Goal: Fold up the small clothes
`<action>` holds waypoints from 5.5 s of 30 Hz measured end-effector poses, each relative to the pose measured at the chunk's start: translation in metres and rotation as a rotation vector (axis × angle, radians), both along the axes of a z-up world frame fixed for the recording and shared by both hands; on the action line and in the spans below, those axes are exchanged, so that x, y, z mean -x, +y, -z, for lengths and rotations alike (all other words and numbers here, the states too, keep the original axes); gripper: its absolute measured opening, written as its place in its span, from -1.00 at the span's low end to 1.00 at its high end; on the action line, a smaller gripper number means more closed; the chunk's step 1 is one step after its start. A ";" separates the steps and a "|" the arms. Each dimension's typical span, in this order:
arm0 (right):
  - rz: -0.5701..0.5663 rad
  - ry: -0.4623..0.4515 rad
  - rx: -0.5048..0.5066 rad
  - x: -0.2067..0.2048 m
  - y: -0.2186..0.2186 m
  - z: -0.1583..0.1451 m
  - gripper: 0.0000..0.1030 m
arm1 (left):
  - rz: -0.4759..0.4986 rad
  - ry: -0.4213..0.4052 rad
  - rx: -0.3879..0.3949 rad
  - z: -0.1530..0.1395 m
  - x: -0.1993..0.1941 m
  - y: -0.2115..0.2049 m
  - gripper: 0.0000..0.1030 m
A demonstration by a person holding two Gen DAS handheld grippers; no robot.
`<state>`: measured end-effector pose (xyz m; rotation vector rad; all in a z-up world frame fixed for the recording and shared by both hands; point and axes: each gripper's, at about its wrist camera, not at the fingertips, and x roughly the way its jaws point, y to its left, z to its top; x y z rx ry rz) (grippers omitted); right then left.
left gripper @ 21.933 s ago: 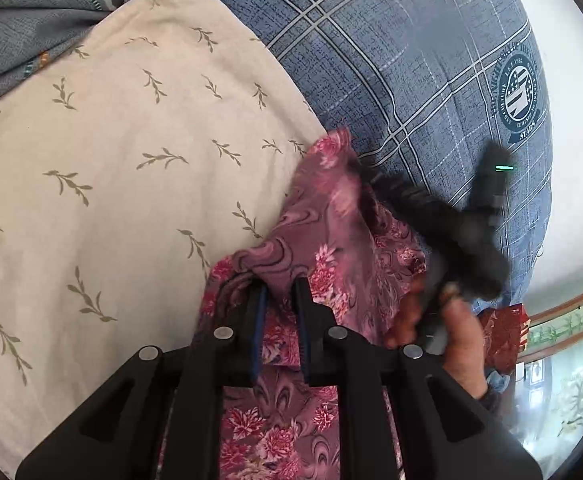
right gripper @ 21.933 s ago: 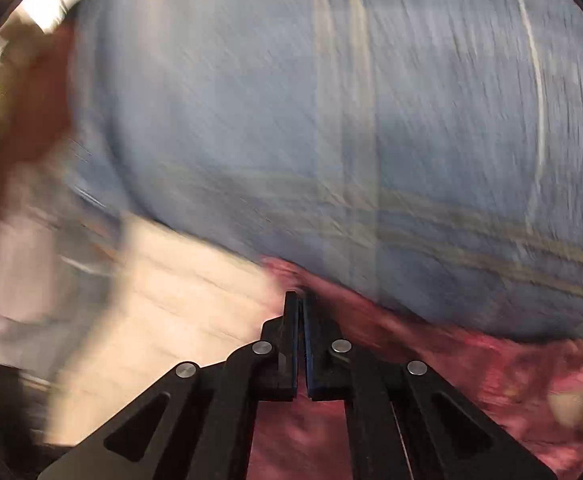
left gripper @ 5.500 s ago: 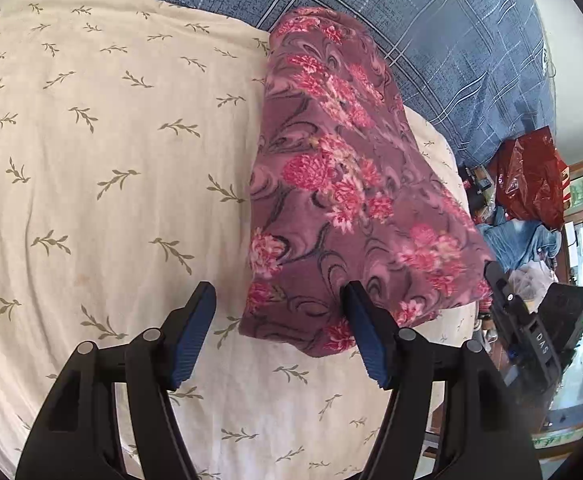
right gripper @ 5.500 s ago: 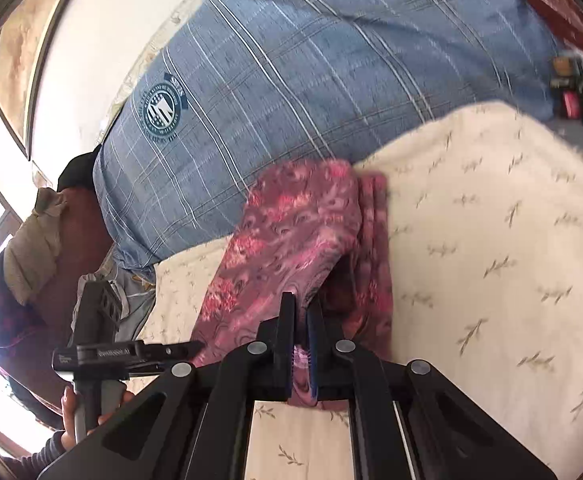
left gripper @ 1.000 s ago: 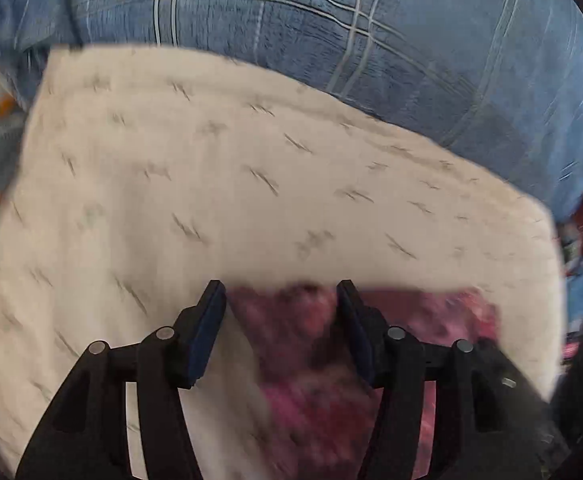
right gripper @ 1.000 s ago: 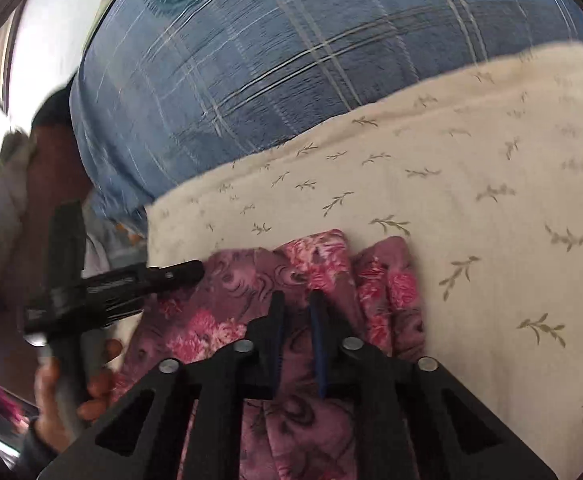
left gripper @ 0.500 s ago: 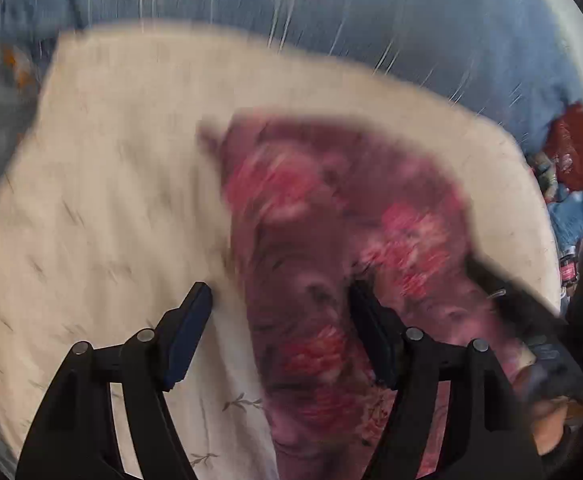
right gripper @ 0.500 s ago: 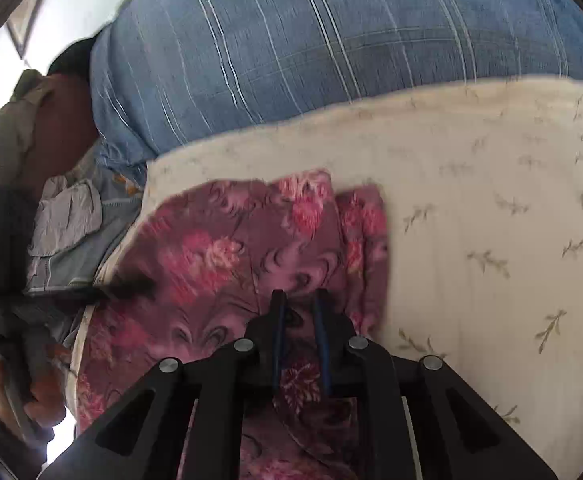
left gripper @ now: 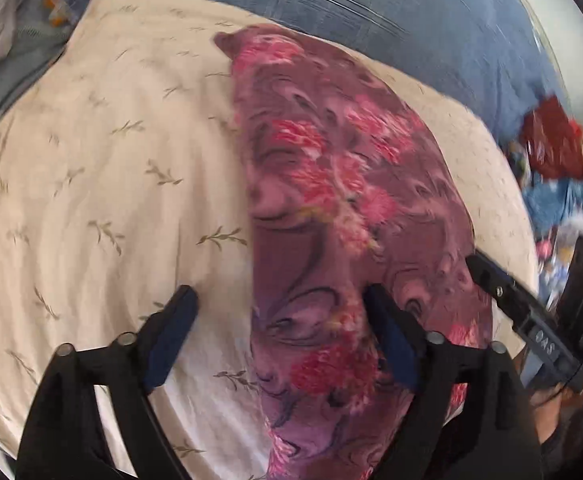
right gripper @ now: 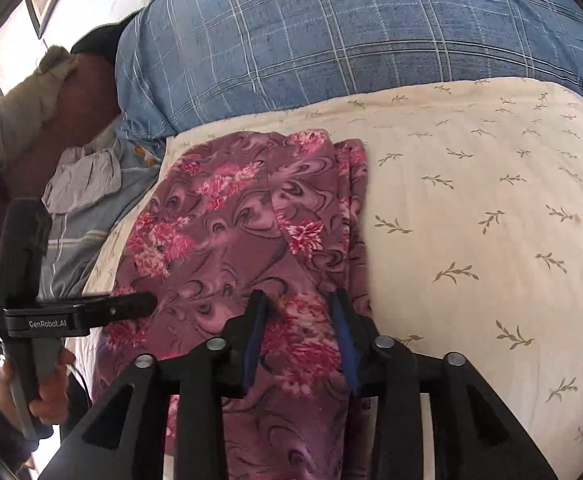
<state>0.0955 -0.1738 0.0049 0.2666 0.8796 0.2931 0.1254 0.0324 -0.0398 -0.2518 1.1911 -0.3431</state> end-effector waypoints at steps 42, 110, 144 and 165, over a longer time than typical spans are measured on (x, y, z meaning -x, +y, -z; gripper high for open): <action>-0.005 -0.053 0.030 -0.009 0.016 0.001 -0.61 | 0.028 0.000 -0.080 0.005 -0.011 0.002 0.93; 0.034 0.107 -0.081 -0.089 -0.018 0.004 -0.54 | -0.040 0.011 -0.106 0.002 -0.093 0.015 0.97; -0.063 0.023 0.138 0.068 0.004 -0.016 -0.86 | 0.085 0.040 -0.158 0.017 0.028 -0.007 1.00; 0.014 0.034 0.096 0.055 -0.013 -0.024 -0.42 | 0.118 -0.081 -0.180 -0.006 0.043 0.005 1.00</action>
